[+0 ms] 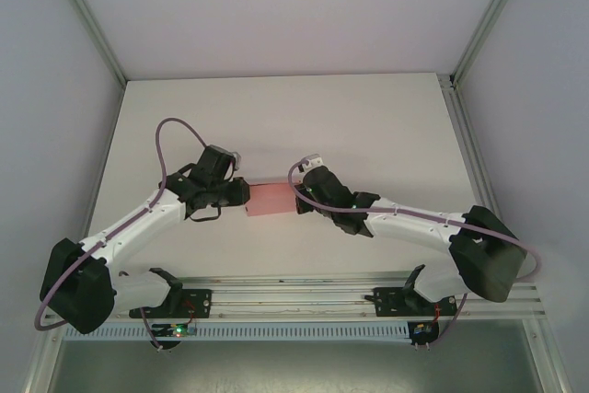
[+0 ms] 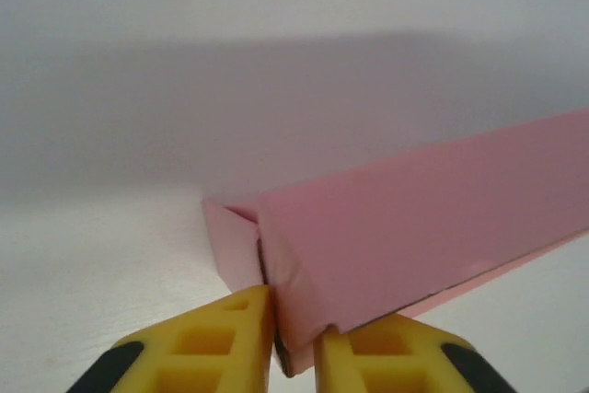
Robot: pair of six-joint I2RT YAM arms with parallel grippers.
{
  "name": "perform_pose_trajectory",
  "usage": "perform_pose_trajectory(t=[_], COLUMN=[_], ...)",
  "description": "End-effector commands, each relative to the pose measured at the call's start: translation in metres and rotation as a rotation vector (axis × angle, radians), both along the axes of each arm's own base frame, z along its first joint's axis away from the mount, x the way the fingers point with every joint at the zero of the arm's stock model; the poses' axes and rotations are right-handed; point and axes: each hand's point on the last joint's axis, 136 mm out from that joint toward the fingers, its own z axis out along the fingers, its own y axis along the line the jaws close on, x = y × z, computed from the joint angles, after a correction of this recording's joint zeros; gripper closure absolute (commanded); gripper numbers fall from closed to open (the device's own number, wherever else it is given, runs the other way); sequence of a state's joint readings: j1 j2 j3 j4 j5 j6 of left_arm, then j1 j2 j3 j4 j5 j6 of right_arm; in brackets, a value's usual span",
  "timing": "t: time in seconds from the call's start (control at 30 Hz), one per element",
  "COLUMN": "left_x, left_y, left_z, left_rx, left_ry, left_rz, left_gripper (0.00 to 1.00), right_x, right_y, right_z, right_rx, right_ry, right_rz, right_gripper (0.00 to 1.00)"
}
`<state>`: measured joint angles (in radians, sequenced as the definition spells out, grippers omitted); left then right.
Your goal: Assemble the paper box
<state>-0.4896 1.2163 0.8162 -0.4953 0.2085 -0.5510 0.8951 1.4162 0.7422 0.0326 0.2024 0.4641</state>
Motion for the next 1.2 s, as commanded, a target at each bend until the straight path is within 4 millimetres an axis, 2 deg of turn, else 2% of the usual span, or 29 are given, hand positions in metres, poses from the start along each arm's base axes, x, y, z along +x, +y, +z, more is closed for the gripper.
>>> perform_pose_trajectory(t=[0.0, 0.07, 0.13, 0.2, 0.23, 0.3, 0.37, 0.5, 0.63, 0.87, 1.03, 1.17], left_x=[-0.030, -0.028, -0.026, -0.025, -0.025, -0.023, -0.017, -0.001, 0.020, 0.020, 0.014, 0.011], left_y=[-0.003, -0.005, -0.008, -0.011, -0.009, -0.004, 0.005, 0.027, 0.021, 0.021, 0.023, 0.019], left_z=[-0.004, 0.013, 0.029, 0.043, 0.049, 0.057, 0.063, 0.051, 0.039, 0.008, -0.017, -0.024], left_rx=[-0.013, -0.047, -0.082, -0.126, -0.137, -0.145, -0.143, -0.180, -0.350, -0.350, -0.384, -0.421], left_ry=[0.118, 0.090, 0.067, 0.044, 0.039, 0.024, 0.003, 0.020, 0.045, 0.089, 0.112, 0.117], left_rz=[-0.022, -0.010, 0.003, 0.014, 0.040, 0.094, 0.160, 0.379, 0.445, 0.481, 0.516, 0.501], left_gripper=[0.63, 0.59, 0.41, 0.45, 0.39, 0.05, 0.00, 0.00, 0.00, 0.01, 0.14, 0.25], right_x=[-0.083, -0.078, -0.075, -0.073, -0.071, -0.070, -0.070, -0.072, -0.073, -0.073, -0.076, -0.077], right_y=[-0.064, -0.061, -0.058, -0.055, -0.055, -0.054, -0.052, -0.047, -0.048, -0.048, -0.045, -0.045], right_z=[-0.101, -0.098, -0.097, -0.094, -0.093, -0.092, -0.092, -0.092, -0.092, -0.093, -0.094, -0.094], right_rx=[-0.371, -0.364, -0.362, -0.367, -0.375, -0.381, -0.376, -0.358, -0.367, -0.366, -0.357, -0.352], right_ry=[0.377, 0.363, 0.358, 0.350, 0.340, 0.336, 0.335, 0.334, 0.326, 0.314, 0.314, 0.317], right_rz=[0.087, 0.072, 0.070, 0.072, 0.066, 0.064, 0.061, 0.076, 0.075, 0.063, 0.081, 0.078], right_gripper=[1.00, 1.00, 1.00, 1.00, 1.00, 1.00, 1.00, 1.00, 1.00, 1.00, 1.00, 1.00])
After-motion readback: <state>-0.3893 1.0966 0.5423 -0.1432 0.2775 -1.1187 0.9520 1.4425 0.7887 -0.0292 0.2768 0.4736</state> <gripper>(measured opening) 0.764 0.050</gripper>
